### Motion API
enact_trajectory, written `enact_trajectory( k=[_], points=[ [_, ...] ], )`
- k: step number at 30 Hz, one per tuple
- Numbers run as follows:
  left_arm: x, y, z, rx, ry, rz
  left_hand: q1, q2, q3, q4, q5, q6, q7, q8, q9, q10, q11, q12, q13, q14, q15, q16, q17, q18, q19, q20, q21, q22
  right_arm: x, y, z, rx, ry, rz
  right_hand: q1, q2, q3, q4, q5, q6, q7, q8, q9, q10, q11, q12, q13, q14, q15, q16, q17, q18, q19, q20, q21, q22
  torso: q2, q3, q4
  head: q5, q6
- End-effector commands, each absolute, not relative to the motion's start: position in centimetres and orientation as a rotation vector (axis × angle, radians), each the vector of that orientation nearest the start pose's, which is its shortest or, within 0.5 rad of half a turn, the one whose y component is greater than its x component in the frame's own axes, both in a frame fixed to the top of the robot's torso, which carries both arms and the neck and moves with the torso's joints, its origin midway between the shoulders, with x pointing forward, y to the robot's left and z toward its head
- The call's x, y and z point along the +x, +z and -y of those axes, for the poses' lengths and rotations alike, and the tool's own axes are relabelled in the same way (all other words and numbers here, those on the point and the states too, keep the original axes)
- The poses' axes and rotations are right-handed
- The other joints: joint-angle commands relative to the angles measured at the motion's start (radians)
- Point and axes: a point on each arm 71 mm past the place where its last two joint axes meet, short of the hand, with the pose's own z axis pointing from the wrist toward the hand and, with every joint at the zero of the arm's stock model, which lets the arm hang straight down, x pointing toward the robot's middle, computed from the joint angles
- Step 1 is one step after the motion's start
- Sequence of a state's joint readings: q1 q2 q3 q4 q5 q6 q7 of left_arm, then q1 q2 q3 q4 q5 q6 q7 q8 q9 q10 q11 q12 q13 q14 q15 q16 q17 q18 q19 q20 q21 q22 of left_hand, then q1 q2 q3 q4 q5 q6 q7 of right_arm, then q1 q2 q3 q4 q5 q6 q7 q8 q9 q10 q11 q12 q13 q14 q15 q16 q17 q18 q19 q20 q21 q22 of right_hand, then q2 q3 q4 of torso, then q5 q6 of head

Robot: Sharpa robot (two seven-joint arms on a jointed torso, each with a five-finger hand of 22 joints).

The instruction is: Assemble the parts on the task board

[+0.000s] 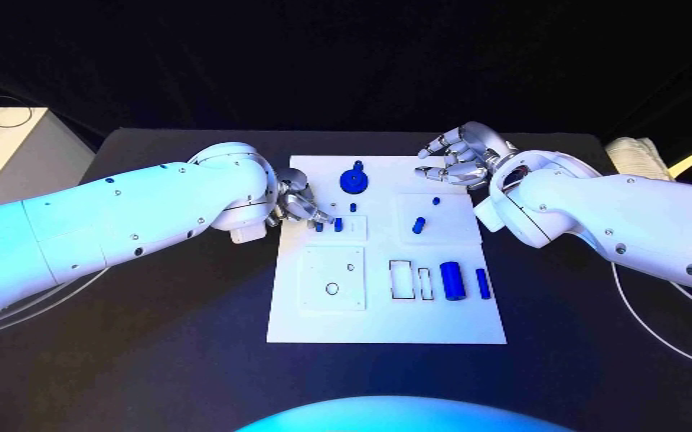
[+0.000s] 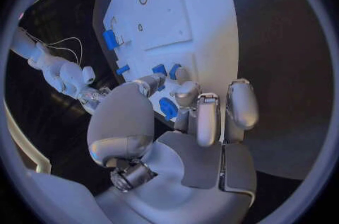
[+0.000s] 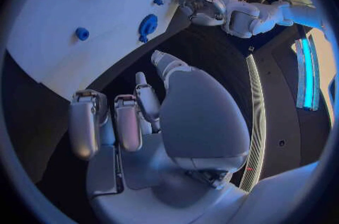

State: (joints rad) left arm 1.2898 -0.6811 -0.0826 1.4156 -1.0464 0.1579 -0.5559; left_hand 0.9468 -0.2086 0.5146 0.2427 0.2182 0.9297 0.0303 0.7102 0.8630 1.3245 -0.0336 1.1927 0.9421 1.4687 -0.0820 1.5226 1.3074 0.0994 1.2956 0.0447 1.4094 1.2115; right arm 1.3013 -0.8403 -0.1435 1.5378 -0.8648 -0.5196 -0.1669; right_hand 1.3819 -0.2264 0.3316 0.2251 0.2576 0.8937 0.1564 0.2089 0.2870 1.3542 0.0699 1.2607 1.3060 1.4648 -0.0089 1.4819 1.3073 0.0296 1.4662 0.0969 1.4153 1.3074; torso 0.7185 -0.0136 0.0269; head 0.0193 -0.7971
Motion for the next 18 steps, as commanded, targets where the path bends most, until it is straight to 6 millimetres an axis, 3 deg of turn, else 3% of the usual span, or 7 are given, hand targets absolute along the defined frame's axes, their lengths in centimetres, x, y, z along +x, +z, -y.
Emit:
enact_trajectory(
  k=[1, 7, 12, 18],
  points=[
    [50.2, -20.6, -16.8, -0.132, -0.408, -2.316, 0.010, -0.004, -0.009, 0.004, -0.003, 0.007, 0.000, -0.004, -0.001, -0.004, -0.003, 0.002, 0.000, 0.077, -0.006, 0.004, 0.169, -0.018, 0.005, 0.000, -0.004, 0.001, 49.3, -17.5, 21.3, 0.473, 0.783, -1.684, -0.010, -0.001, 0.003, 0.003, 0.006, -0.005, 0.002, 0.005, 0.000, -0.006, 0.001, -0.004, -0.001, 0.064, 0.004, -0.006, 0.105, 0.010, 0.025, 0.003, -0.004, 0.160, 0.000, 0.0002, 0.0009, 0.000, 0.000],
    [50.2, -20.1, -16.9, -0.162, -0.459, -2.268, 0.015, -0.002, -0.022, 0.014, -0.002, 0.003, 0.001, -0.006, 0.000, -0.011, -0.003, -0.007, -0.013, 0.074, -0.006, -0.002, 0.158, -0.016, 0.000, -0.001, -0.007, -0.005, 49.3, -17.5, 21.3, 0.473, 0.784, -1.684, -0.010, -0.001, 0.003, 0.003, 0.006, -0.005, 0.002, 0.005, 0.000, -0.006, 0.001, -0.004, -0.001, 0.064, 0.004, -0.006, 0.105, 0.010, 0.025, 0.003, -0.004, 0.160, 0.001, 0.0001, -0.0011, -0.002, 0.002],
    [50.6, -19.4, -17.1, -0.209, -0.529, -2.193, 0.065, 0.012, -0.069, 0.046, 0.007, -0.045, 0.019, -0.021, 0.003, -0.086, 0.014, -0.077, -0.117, 0.057, 0.007, -0.031, 0.102, -0.003, -0.051, 0.000, -0.043, -0.068, 49.3, -17.5, 21.3, 0.473, 0.784, -1.683, -0.010, -0.001, 0.003, 0.003, 0.006, -0.005, 0.002, 0.005, 0.000, -0.006, 0.001, -0.004, -0.001, 0.064, 0.004, -0.006, 0.105, 0.010, 0.025, 0.003, -0.004, 0.160, -0.001, 0.0013, -0.0002, -0.004, 0.003],
    [50.9, -18.4, -17.1, -0.280, -0.667, -2.100, 0.065, 0.012, -0.098, 0.049, 0.006, -0.068, 0.031, -0.033, 0.000, -0.129, 0.025, -0.114, -0.173, 0.046, 0.017, -0.047, 0.073, 0.005, -0.083, 0.005, -0.065, -0.107, 49.4, -17.5, 21.3, 0.473, 0.784, -1.683, -0.010, -0.001, 0.003, 0.003, 0.006, -0.005, 0.002, 0.005, 0.000, -0.006, 0.001, -0.004, -0.001, 0.064, 0.004, -0.006, 0.105, 0.010, 0.025, 0.003, -0.004, 0.160, -0.001, 0.0018, 0.0015, -0.007, 0.006]
  ],
)
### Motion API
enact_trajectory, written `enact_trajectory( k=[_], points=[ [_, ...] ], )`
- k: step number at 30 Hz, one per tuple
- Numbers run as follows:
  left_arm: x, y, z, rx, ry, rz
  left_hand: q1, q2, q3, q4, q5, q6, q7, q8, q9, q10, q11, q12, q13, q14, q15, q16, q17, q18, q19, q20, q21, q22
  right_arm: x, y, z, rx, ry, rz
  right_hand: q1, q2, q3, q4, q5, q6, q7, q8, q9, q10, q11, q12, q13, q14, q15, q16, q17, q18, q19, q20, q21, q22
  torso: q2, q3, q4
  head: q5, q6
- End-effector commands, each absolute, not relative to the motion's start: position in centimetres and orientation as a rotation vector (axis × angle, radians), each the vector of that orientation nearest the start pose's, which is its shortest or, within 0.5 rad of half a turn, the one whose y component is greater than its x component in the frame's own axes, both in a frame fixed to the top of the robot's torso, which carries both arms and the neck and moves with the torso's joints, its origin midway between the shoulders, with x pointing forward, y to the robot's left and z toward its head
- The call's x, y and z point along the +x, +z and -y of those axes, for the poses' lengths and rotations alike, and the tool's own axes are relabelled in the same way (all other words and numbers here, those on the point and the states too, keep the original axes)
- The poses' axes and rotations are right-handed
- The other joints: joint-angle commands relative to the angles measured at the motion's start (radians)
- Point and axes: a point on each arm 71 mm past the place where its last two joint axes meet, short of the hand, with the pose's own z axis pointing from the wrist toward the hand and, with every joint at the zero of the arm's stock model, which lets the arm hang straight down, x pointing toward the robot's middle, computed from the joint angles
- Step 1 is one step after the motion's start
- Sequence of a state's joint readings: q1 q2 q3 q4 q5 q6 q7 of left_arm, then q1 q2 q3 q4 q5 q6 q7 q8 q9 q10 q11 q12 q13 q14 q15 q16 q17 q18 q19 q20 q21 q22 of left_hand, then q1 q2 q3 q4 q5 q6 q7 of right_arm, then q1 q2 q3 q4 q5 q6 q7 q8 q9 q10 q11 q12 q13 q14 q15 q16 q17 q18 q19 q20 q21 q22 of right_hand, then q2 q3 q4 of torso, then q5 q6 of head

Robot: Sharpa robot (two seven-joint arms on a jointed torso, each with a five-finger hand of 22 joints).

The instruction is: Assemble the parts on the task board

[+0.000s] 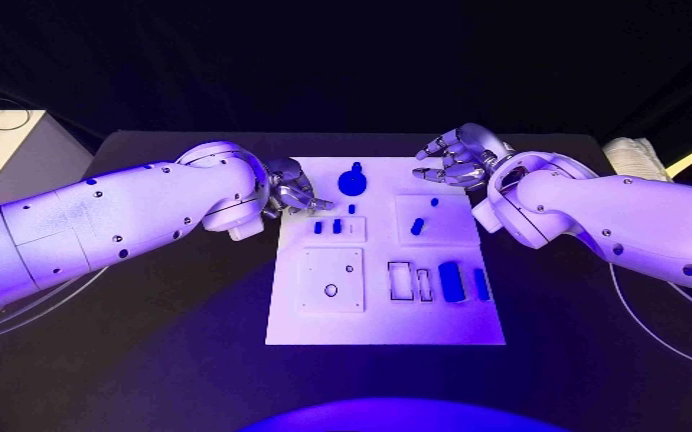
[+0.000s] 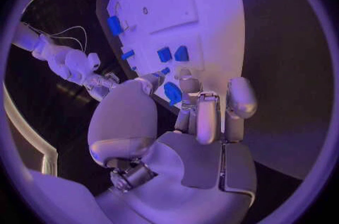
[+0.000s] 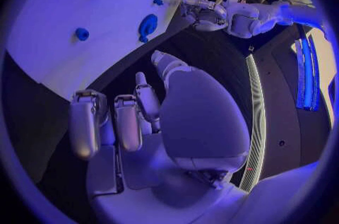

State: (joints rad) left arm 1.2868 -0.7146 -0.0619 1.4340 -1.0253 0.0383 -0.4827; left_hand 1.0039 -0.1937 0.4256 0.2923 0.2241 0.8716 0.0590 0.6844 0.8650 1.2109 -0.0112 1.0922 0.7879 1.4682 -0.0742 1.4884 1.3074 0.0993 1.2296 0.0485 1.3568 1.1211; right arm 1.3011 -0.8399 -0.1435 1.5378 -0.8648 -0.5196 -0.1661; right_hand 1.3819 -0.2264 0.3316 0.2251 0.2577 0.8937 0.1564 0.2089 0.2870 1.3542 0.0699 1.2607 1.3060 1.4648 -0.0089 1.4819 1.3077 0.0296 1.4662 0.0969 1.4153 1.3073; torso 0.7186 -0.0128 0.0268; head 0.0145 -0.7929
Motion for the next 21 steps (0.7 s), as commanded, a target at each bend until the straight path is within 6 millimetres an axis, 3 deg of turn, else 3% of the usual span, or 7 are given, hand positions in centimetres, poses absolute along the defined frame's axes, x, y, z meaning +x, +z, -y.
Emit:
enact_trajectory(
  k=[1, 4, 8, 11, 12, 17, 21],
  points=[
    [50.9, -18.3, -17.0, -0.292, -0.697, -2.085, 0.007, -0.003, -0.016, -0.001, 0.000, -0.026, 0.009, -0.016, -0.007, -0.043, 0.008, -0.038, -0.054, 0.036, 0.014, -0.029, 0.045, 0.011, -0.041, 0.004, -0.028, -0.045, 49.4, -17.5, 21.3, 0.473, 0.784, -1.683, -0.010, -0.001, 0.003, 0.003, 0.006, -0.005, 0.002, 0.005, 0.000, -0.006, 0.001, -0.004, -0.001, 0.064, 0.004, -0.006, 0.105, 0.010, 0.025, 0.003, -0.004, 0.160, -0.001, 0.0012, 0.0016, -0.002, 0.002],
    [51.1, -17.7, -16.9, -0.346, -0.813, -2.025, 0.012, 0.003, -0.043, -0.001, -0.001, -0.071, 0.033, -0.047, -0.031, -0.130, 0.031, -0.104, -0.150, -0.001, 0.034, -0.073, -0.033, 0.027, -0.113, 0.019, -0.080, -0.127, 49.4, -17.5, 21.3, 0.472, 0.784, -1.683, -0.010, -0.001, 0.003, 0.003, 0.006, -0.005, 0.002, 0.005, 0.000, -0.006, 0.001, -0.004, -0.001, 0.064, 0.004, -0.006, 0.105, 0.010, 0.025, 0.003, -0.004, 0.160, -0.001, 0.0010, 0.0003, -0.002, 0.005],
    [51.3, -17.2, -16.6, -0.293, -0.836, -1.946, 0.041, 0.013, -0.073, 0.000, 0.002, -0.128, 0.070, -0.087, -0.074, -0.210, 0.067, -0.137, -0.182, -0.098, 0.067, -0.173, -0.199, 0.062, -0.270, 0.049, -0.201, -0.304, 49.4, -17.5, 21.3, 0.472, 0.783, -1.684, -0.010, -0.001, 0.003, 0.003, 0.006, -0.005, 0.002, 0.005, 0.000, -0.006, 0.001, -0.004, -0.001, 0.064, 0.004, -0.006, 0.105, 0.010, 0.025, 0.003, -0.004, 0.160, -0.001, 0.0015, 0.0010, -0.001, 0.007],
    [51.3, -17.1, -16.1, -0.215, -0.835, -1.909, 0.133, -0.003, -0.081, -0.004, 0.000, -0.172, 0.098, -0.116, -0.120, -0.292, 0.096, -0.179, -0.216, -0.237, 0.095, -0.310, -0.396, 0.079, -0.372, 0.074, -0.305, -0.417, 49.4, -17.5, 21.3, 0.473, 0.783, -1.684, -0.010, -0.001, 0.003, 0.003, 0.006, -0.005, 0.002, 0.005, 0.000, -0.006, 0.001, -0.004, -0.001, 0.064, 0.004, -0.006, 0.105, 0.010, 0.025, 0.003, -0.004, 0.160, -0.002, 0.0023, 0.0019, 0.000, 0.009],
    [51.3, -17.1, -15.9, -0.188, -0.843, -1.896, 0.234, -0.014, -0.062, -0.023, 0.003, -0.186, 0.117, -0.134, -0.152, -0.357, 0.114, -0.232, -0.255, -0.362, 0.113, -0.434, -0.553, 0.077, -0.401, 0.089, -0.355, -0.445, 49.4, -17.5, 21.3, 0.473, 0.783, -1.684, -0.012, -0.001, 0.003, 0.005, 0.006, -0.006, 0.002, 0.006, 0.000, -0.006, 0.001, -0.004, -0.001, 0.064, 0.004, -0.006, 0.104, 0.010, 0.026, 0.002, -0.004, 0.160, -0.002, 0.0024, 0.0019, 0.000, 0.010],
    [50.9, -17.1, -14.5, -0.015, -0.904, -1.804, 0.425, -0.021, 0.011, -0.065, 0.002, -0.191, 0.137, -0.163, -0.243, -0.446, 0.141, -0.351, -0.371, -0.455, 0.139, -0.505, -0.619, 0.081, -0.431, 0.117, -0.447, -0.497, 49.5, -17.5, 21.2, 0.475, 0.785, -1.684, -0.012, -0.001, 0.003, 0.005, 0.006, -0.006, 0.002, 0.006, 0.000, -0.006, 0.001, -0.004, -0.001, 0.064, 0.004, -0.006, 0.104, 0.010, 0.026, 0.002, -0.004, 0.160, -0.001, -0.0004, 0.0007, -0.004, 0.017],
    [50.6, -17.7, -13.3, 0.124, -0.913, -1.753, 0.466, -0.040, 0.037, -0.099, -0.001, -0.208, 0.129, -0.181, -0.294, -0.447, 0.139, -0.391, -0.426, -0.466, 0.136, -0.516, -0.646, 0.082, -0.432, 0.119, -0.459, -0.502, 49.5, -17.6, 21.2, 0.476, 0.787, -1.683, -0.012, -0.001, 0.003, 0.005, 0.006, -0.006, 0.002, 0.006, 0.000, -0.006, 0.001, -0.004, -0.001, 0.064, 0.004, -0.006, 0.104, 0.010, 0.026, 0.002, -0.004, 0.160, -0.001, 0.0001, -0.0007, -0.003, 0.022]
  ],
)
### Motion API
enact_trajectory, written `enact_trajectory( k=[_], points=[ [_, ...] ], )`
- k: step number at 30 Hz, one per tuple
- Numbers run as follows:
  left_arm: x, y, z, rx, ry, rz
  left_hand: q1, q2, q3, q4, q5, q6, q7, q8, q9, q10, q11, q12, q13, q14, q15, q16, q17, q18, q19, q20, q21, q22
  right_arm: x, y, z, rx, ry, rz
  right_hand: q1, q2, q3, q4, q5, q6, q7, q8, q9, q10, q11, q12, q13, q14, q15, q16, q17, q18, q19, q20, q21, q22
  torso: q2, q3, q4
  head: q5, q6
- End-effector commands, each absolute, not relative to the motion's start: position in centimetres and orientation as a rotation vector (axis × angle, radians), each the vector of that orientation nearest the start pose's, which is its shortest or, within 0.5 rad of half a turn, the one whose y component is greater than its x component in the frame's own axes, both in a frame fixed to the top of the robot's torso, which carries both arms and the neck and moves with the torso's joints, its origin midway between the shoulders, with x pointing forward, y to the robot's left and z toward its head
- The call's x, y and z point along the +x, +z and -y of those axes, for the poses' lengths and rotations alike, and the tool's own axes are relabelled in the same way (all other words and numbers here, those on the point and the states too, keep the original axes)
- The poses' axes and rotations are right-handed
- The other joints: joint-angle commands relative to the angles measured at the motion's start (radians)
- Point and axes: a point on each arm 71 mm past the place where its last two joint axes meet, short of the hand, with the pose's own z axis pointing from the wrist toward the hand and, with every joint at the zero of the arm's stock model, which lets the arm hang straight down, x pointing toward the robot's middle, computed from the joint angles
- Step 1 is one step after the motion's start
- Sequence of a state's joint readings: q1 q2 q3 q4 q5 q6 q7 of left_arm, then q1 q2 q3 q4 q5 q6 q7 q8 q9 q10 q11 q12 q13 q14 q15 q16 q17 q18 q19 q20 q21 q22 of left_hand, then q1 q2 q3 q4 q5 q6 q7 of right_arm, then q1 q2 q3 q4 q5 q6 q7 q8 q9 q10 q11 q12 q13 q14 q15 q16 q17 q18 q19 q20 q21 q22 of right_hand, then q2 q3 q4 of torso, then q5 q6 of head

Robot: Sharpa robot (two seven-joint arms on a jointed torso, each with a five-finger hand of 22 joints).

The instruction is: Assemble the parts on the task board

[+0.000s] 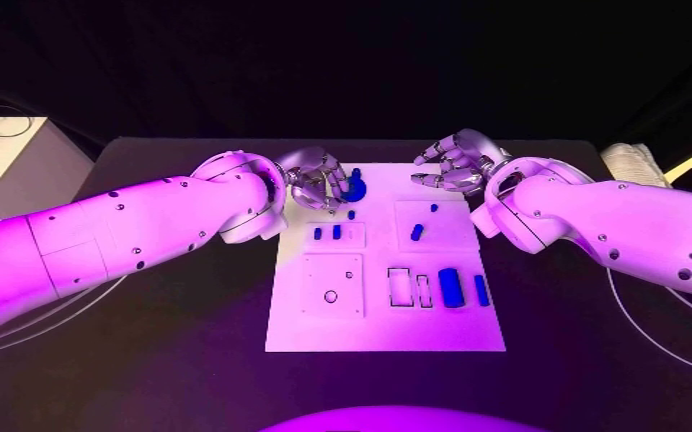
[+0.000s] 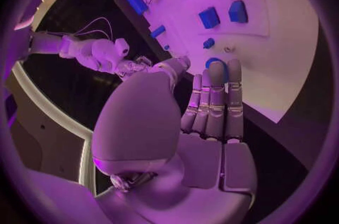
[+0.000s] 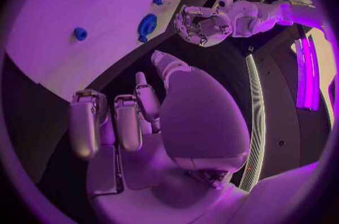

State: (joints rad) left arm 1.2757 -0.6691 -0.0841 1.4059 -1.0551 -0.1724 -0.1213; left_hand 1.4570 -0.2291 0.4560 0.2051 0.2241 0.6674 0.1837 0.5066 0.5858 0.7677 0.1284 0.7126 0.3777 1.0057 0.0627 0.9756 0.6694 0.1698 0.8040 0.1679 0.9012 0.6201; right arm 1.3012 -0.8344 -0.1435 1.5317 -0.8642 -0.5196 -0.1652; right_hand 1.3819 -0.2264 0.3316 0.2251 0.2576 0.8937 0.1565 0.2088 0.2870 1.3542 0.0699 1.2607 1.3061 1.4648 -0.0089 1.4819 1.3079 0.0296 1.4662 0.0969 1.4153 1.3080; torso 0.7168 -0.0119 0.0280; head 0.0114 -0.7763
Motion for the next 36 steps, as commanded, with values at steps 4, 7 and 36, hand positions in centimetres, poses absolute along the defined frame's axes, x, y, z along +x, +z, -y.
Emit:
enact_trajectory(
  k=[4, 7, 36],
  points=[
    [50.7, -18.7, -12.6, 0.226, -0.877, -1.745, 0.021, -0.012, 0.011, -0.030, -0.002, 0.016, 0.003, -0.004, -0.046, -0.002, 0.001, -0.026, -0.044, 0.012, -0.001, 0.017, -0.013, 0.012, 0.002, -0.002, 0.009, 0.008, 49.5, -17.6, 21.1, 0.475, 0.790, -1.683, -0.011, 0.000, 0.003, 0.005, 0.007, -0.006, 0.002, 0.006, 0.000, -0.006, 0.001, -0.004, -0.001, 0.064, 0.004, -0.007, 0.104, 0.010, 0.025, 0.002, -0.005, 0.159, 0.002, -0.0002, -0.0022, -0.001, 0.009],
    [50.9, -19.3, -12.3, 0.279, -0.839, -1.751, 0.017, -0.021, 0.009, -0.037, -0.002, 0.024, 0.002, -0.009, -0.065, -0.004, 0.001, -0.033, -0.059, 0.024, -0.002, 0.037, -0.012, 0.012, 0.008, -0.003, 0.020, 0.016, 49.5, -17.6, 21.0, 0.474, 0.792, -1.684, -0.011, 0.000, 0.003, 0.005, 0.007, -0.006, 0.002, 0.006, 0.000, -0.006, 0.001, -0.004, -0.001, 0.064, 0.004, -0.007, 0.104, 0.010, 0.025, 0.002, -0.005, 0.159, 0.004, -0.0008, -0.0037, -0.002, 0.011],
    [51.6, -21.0, -11.0, 0.373, -0.658, -1.862, 0.002, -0.013, 0.040, -0.069, -0.002, 0.119, -0.026, -0.027, -0.194, 0.067, -0.018, -0.060, -0.167, 0.183, -0.020, 0.286, 0.098, 0.014, 0.063, -0.020, 0.145, 0.100, 49.4, -17.5, 20.8, 0.472, 0.798, -1.684, -0.010, 0.001, 0.005, 0.005, 0.008, -0.006, 0.001, 0.007, 0.000, -0.005, 0.001, -0.003, -0.001, 0.064, 0.004, -0.007, 0.104, 0.010, 0.026, 0.002, -0.004, 0.160, 0.002, -0.0003, -0.0011, -0.011, 0.004]
  ],
)
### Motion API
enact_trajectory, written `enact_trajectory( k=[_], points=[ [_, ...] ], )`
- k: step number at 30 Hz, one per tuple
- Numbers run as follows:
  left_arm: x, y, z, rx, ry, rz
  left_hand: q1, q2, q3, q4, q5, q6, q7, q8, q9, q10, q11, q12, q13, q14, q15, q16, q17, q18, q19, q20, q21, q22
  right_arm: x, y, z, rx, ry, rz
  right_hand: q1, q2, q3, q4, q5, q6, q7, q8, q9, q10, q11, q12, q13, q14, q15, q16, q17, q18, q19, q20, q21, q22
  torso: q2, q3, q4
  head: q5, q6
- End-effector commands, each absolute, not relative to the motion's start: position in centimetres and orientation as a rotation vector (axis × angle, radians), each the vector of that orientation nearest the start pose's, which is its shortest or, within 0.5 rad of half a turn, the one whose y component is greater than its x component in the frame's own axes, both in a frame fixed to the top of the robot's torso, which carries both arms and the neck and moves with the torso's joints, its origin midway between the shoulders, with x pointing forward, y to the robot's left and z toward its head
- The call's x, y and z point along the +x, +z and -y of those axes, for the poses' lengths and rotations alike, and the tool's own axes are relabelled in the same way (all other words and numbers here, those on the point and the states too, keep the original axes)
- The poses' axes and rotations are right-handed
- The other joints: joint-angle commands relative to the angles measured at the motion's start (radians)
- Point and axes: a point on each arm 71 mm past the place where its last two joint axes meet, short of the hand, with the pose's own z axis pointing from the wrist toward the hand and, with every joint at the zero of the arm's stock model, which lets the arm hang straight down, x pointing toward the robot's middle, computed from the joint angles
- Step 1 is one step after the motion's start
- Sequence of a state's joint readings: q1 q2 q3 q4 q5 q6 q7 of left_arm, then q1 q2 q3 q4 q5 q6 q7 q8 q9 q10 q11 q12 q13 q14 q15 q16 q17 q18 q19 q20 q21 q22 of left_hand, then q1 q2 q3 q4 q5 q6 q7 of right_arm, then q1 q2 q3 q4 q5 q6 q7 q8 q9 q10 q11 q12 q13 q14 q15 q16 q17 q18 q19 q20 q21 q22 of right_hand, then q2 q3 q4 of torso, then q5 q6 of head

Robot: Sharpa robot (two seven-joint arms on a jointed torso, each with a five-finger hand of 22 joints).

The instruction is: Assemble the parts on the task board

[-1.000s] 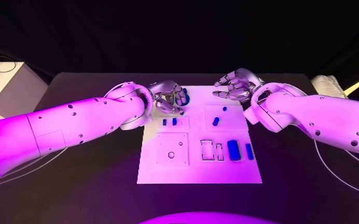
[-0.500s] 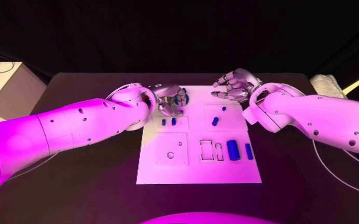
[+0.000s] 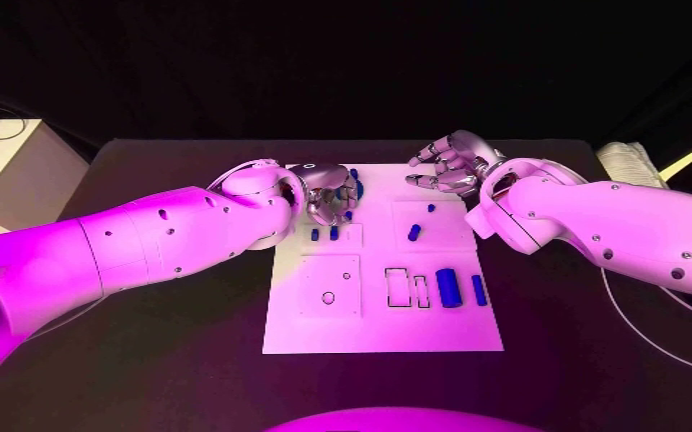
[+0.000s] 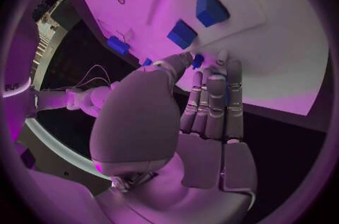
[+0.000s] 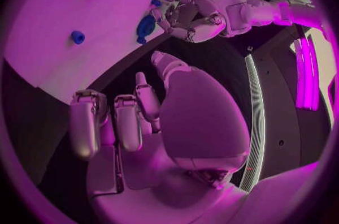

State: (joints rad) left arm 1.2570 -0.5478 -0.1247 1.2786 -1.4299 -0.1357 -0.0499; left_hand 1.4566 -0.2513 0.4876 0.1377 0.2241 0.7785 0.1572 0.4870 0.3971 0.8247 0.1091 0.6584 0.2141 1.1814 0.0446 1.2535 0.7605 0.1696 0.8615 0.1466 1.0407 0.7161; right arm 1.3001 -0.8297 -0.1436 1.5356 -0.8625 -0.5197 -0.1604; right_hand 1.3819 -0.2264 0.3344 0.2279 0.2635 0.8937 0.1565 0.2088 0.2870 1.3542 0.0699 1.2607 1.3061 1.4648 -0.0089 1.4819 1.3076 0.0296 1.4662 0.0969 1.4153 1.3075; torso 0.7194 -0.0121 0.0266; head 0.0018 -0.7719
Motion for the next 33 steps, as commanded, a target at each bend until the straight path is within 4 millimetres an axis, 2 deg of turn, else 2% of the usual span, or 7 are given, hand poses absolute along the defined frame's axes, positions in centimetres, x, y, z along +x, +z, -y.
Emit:
enact_trajectory(
  k=[1, 17, 21, 26, 33],
  points=[
    [51.61, -21.05, -10.99, 0.373, -0.656, -1.863, 0.004, 0.011, 0.014, -0.004, -0.003, 0.013, -0.001, -0.010, -0.009, 0.016, 0.000, -0.007, -0.007, 0.012, -0.003, 0.014, 0.011, 0.014, 0.006, 0.000, 0.010, 0.007, 49.35, -17.54, 20.80, 0.472, 0.798, -1.684, -0.010, 0.001, 0.002, 0.002, 0.002, -0.006, 0.001, 0.007, 0.000, -0.005, 0.001, -0.003, -0.001, 0.064, 0.004, -0.007, 0.104, 0.010, 0.026, 0.002, -0.004, 0.160, -0.001, -0.0002, 0.0005, -0.001, 0.000],
    [51.75, -21.13, -10.30, 0.368, -0.662, -1.874, 0.002, 0.028, 0.068, -0.035, -0.005, 0.053, 0.000, -0.036, -0.046, 0.053, -0.005, -0.044, -0.046, 0.033, -0.008, 0.044, 0.016, 0.013, 0.006, -0.008, 0.054, 0.045, 49.29, -17.51, 20.79, 0.472, 0.800, -1.684, -0.010, 0.001, 0.002, 0.002, 0.002, -0.006, 0.001, 0.007, 0.000, -0.005, 0.001, -0.003, -0.001, 0.064, 0.004, -0.007, 0.104, 0.010, 0.026, 0.002, -0.004, 0.160, 0.000, 0.0002, 0.0007, -0.003, -0.001],
    [51.74, -21.17, -10.13, 0.369, -0.667, -1.879, -0.007, 0.026, 0.072, -0.038, -0.007, 0.056, 0.001, -0.045, -0.054, 0.061, -0.004, -0.057, -0.056, 0.039, -0.008, 0.051, 0.020, 0.010, 0.013, -0.007, 0.066, 0.060, 49.26, -17.50, 20.78, 0.472, 0.800, -1.685, -0.010, 0.001, 0.002, 0.002, 0.002, -0.006, 0.001, 0.007, 0.000, -0.005, 0.001, -0.003, -0.001, 0.064, 0.004, -0.007, 0.104, 0.010, 0.026, 0.002, -0.004, 0.160, 0.000, -0.0006, 0.0008, -0.005, -0.001],
    [51.74, -21.25, -10.03, 0.369, -0.669, -1.889, -0.015, 0.022, 0.073, -0.040, -0.009, 0.054, 0.002, -0.054, -0.060, 0.067, -0.004, -0.066, -0.062, 0.043, -0.007, 0.057, 0.023, 0.009, 0.015, -0.007, 0.072, 0.068, 49.24, -17.48, 20.80, 0.471, 0.801, -1.684, -0.010, 0.001, 0.002, 0.002, 0.002, -0.006, 0.001, 0.007, 0.000, -0.005, 0.001, -0.003, -0.001, 0.064, 0.004, -0.007, 0.104, 0.010, 0.026, 0.002, -0.004, 0.160, -0.001, 0.0001, 0.0006, -0.005, -0.003],
    [51.74, -21.39, -10.02, 0.373, -0.661, -1.909, -0.017, 0.025, 0.078, -0.044, -0.008, 0.062, 0.002, -0.056, -0.063, 0.070, -0.004, -0.074, -0.067, 0.049, -0.007, 0.063, 0.029, 0.007, 0.022, -0.007, 0.080, 0.078, 49.21, -17.46, 20.80, 0.471, 0.801, -1.684, -0.010, 0.001, 0.002, 0.002, 0.002, -0.006, 0.001, 0.007, 0.000, -0.005, 0.001, -0.003, -0.001, 0.064, 0.004, -0.007, 0.104, 0.010, 0.026, 0.002, -0.004, 0.160, -0.001, -0.0005, 0.0009, -0.006, -0.004]
  ],
)
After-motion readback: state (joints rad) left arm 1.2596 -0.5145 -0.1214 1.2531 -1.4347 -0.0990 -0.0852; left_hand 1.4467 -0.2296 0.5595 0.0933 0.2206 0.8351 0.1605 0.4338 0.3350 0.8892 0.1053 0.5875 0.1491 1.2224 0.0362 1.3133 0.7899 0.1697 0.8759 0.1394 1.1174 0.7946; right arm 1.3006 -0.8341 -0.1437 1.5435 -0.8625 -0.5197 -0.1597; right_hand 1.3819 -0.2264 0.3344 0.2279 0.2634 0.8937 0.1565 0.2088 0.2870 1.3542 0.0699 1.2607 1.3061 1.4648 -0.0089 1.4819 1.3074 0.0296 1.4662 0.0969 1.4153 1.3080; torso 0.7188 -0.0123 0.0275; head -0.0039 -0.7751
